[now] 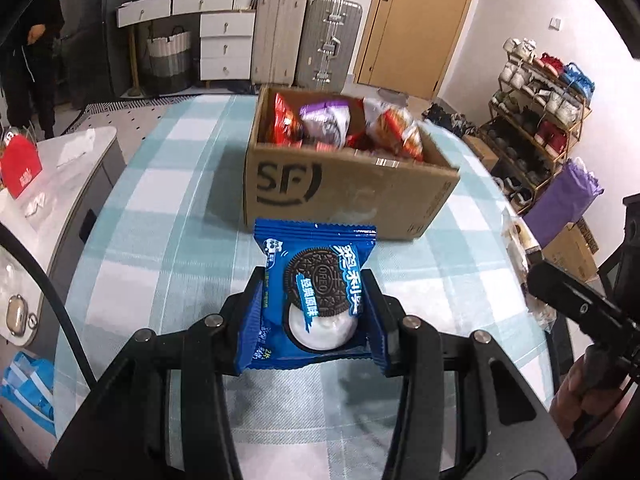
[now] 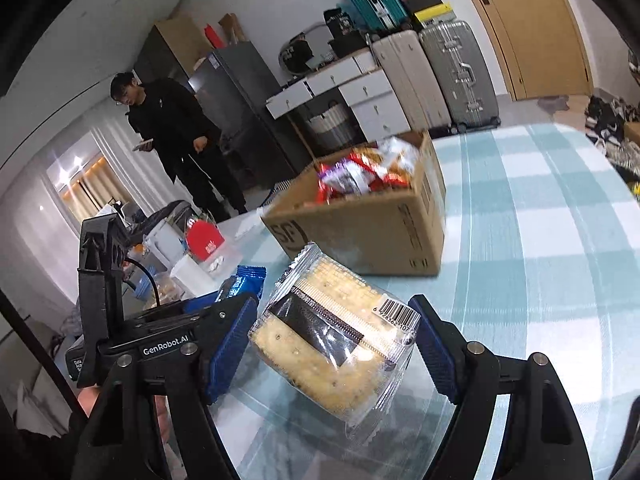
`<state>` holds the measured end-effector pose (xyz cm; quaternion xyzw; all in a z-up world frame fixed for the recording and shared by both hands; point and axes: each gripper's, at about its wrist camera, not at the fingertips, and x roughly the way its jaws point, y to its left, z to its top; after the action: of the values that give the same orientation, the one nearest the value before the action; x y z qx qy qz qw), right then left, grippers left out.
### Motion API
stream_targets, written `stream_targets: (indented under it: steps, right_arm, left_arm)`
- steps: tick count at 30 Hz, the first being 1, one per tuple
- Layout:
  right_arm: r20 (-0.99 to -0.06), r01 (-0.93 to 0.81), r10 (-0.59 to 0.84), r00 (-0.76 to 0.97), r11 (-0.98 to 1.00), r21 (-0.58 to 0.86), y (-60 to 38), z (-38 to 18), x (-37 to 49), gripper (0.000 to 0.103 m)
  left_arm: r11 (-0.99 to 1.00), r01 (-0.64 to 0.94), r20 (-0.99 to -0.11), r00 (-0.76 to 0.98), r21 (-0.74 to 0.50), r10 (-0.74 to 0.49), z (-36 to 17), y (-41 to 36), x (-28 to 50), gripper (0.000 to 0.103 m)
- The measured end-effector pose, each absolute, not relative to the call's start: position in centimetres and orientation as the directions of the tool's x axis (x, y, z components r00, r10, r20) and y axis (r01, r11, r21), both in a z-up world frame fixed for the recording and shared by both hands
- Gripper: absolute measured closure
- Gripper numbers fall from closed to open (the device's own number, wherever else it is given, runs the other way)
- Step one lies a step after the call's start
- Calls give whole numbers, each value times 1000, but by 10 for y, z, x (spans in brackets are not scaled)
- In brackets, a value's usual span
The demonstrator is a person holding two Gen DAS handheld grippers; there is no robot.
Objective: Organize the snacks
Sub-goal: 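Carry the blue Oreo pack and cracker pack over the box with both grippers, then open both grippers to drop both packs into the box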
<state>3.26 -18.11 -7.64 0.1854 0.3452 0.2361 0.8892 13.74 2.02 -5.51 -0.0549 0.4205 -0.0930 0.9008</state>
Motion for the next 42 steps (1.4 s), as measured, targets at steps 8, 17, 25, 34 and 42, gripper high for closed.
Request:
stream_targets:
  steps: [8, 17, 25, 34, 42]
  right_arm:
    - [-479, -333, 553, 681, 817, 470, -181, -43, 37, 25]
    - [-443, -391, 557, 703, 822, 415, -169, 3, 75, 24]
    - [-455, -398, 532, 714, 843, 362, -155, 30, 129, 24]
    - [-491, -376, 482, 726, 875, 305, -138, 46, 191, 24]
    - [-534, -342, 479, 697, 876, 340, -136, 26, 233, 24]
  left_arm:
    - [976, 142, -708, 672, -164, -217, -11, 18, 157, 61]
    - [980, 148, -665, 720, -133, -199, 34, 19, 197, 61]
    - [969, 145, -659, 713, -198, -241, 69, 35, 252, 61]
    - [955, 146, -700, 653, -260, -290, 57, 36, 321, 61]
    - [962, 132, -748, 606, -241, -270, 9, 31, 347, 61]
